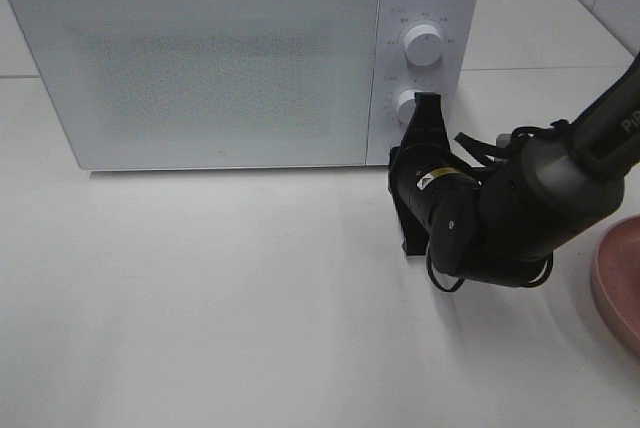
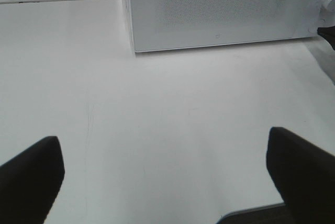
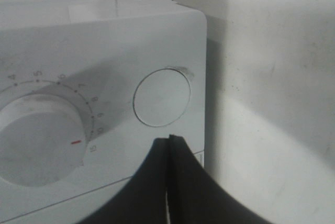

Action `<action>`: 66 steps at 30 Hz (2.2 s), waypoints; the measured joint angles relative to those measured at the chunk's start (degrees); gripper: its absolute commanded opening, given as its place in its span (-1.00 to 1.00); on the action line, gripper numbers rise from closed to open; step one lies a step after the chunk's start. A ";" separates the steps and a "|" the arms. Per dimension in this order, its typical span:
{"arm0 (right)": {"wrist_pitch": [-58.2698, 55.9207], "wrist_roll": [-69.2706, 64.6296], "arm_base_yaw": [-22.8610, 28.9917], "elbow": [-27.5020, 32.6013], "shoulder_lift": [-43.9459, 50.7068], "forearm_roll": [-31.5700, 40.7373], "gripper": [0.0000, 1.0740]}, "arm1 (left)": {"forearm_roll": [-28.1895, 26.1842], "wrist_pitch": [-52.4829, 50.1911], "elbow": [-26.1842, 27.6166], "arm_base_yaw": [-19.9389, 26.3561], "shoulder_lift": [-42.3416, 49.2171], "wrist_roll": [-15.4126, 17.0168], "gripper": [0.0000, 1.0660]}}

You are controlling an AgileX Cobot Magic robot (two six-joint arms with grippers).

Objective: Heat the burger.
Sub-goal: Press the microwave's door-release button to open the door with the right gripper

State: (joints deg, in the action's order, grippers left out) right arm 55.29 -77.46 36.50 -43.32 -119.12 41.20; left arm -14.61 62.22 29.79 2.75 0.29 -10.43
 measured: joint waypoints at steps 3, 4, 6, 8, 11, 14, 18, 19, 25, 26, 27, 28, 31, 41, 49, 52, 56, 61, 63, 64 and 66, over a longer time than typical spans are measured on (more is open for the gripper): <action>-0.40 0.00 -1.09 -0.86 -0.34 -1.32 -1.00 | 0.00 0.00 0.00 0.00 0.00 0.00 0.83; -0.80 0.00 -1.89 -1.15 -0.40 -1.83 -1.00 | 0.00 0.00 0.00 0.00 0.00 0.00 0.83; -0.86 0.00 -2.35 -1.15 -0.40 -1.83 -1.00 | 0.00 0.00 0.00 0.00 0.00 0.00 0.83; -1.20 0.00 -3.04 -1.15 -0.40 -2.06 -1.00 | 0.00 0.00 0.00 0.00 0.00 0.00 0.83; -1.20 0.00 -3.78 -1.15 -0.40 -2.46 -1.00 | 0.00 0.00 0.00 0.00 0.00 0.00 0.83; -1.20 0.00 -4.18 -1.20 -0.57 -3.21 -1.00 | 0.00 0.00 0.00 0.00 0.00 0.00 0.83; -1.20 -0.46 -4.24 -1.32 -1.20 -3.67 -1.00 | 0.00 0.00 0.00 0.00 0.00 0.00 0.83; -1.26 -1.32 -4.24 -1.49 -2.01 -4.58 -1.00 | 0.06 0.00 0.00 0.00 0.00 0.00 0.83; -1.26 -2.64 -4.24 -3.15 -3.61 -6.25 -1.00 | 0.06 0.00 0.00 0.00 0.00 0.00 0.83; -1.26 -2.64 -4.24 -3.15 -3.61 -6.25 -1.00 | 0.06 0.00 0.00 0.00 0.00 0.00 0.83; -1.26 -2.64 -4.24 -3.55 -3.67 -6.25 -1.00 | 0.06 0.00 0.00 0.00 0.00 0.00 0.83; -1.26 -2.64 -4.24 -3.90 -3.78 -6.19 -1.00 | 0.06 0.00 0.00 0.00 0.00 0.00 0.83; -1.20 -2.58 -4.24 -4.47 -4.41 -5.96 -1.00 | 0.06 0.00 0.00 0.00 0.00 0.00 0.83; -1.20 -2.35 -5.44 -4.76 -4.47 -4.87 -1.00 | 0.11 0.00 0.00 0.00 0.00 0.00 0.83; -1.60 -1.43 -5.33 -5.84 -4.70 -3.44 -1.00 | 0.11 0.00 0.00 0.00 0.00 0.00 0.83; -1.55 -1.26 -5.33 -6.02 -4.70 -3.32 -1.00 | 0.11 0.00 0.00 0.00 0.00 0.00 0.83; -1.78 -1.20 -5.33 -6.82 -4.87 -2.64 -1.00 | 0.23 0.00 0.00 0.00 0.00 0.00 0.83; -1.43 -0.92 -5.10 -8.77 -6.36 -1.03 -1.00 | 0.23 0.00 0.00 0.00 0.00 0.00 0.83; -1.03 -0.57 -4.93 -9.00 -6.59 -0.23 -1.00 | 0.23 0.00 0.00 0.00 0.00 0.00 0.83; -1.03 -0.57 -4.93 -9.00 -6.59 -0.23 -1.00 | 0.23 0.00 0.00 0.00 0.00 0.00 0.83; -0.86 -0.52 -4.87 -9.05 -6.76 -0.23 -1.00 | 0.23 0.00 0.00 0.00 0.00 0.00 0.83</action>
State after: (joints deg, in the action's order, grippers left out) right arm 54.43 -77.98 31.63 -52.37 -125.88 40.97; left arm -14.38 62.22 29.79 2.75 0.29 -10.43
